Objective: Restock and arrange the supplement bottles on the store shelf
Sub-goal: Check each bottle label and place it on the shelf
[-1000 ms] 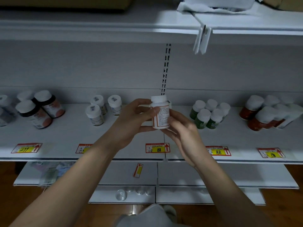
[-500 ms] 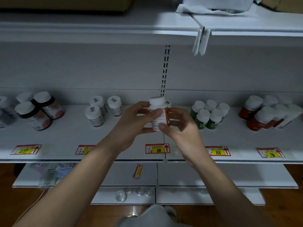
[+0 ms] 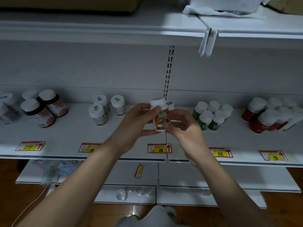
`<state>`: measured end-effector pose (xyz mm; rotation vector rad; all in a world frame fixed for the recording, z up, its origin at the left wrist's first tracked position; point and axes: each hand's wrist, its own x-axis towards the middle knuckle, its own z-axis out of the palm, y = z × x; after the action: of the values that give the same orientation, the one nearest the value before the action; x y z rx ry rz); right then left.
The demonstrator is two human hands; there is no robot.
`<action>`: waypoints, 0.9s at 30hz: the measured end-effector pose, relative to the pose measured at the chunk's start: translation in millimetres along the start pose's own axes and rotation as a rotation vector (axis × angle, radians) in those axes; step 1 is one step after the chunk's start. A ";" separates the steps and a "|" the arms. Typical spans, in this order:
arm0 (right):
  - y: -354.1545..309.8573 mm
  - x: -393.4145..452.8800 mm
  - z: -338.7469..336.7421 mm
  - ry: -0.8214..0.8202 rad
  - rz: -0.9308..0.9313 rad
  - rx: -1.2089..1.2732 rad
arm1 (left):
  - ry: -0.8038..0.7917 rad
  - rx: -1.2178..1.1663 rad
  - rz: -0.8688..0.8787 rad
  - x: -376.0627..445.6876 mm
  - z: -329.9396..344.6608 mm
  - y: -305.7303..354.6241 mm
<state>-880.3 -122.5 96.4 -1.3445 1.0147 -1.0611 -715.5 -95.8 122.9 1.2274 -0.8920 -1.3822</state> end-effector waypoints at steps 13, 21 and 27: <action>-4.8 6.6 -5.1 -0.087 -0.085 -0.068 | -0.030 0.097 0.085 4.6 -2.3 7.0; -22.7 10.1 -10.9 -0.104 -0.229 0.030 | -0.161 0.246 0.390 2.8 -3.7 20.0; -37.0 7.3 -12.0 -0.123 -0.310 0.036 | -0.226 0.224 0.470 0.3 -5.3 24.1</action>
<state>-890.4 -130.8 133.8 -1.5508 0.7073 -1.2020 -705.0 -100.1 144.9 0.9488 -1.4226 -1.0703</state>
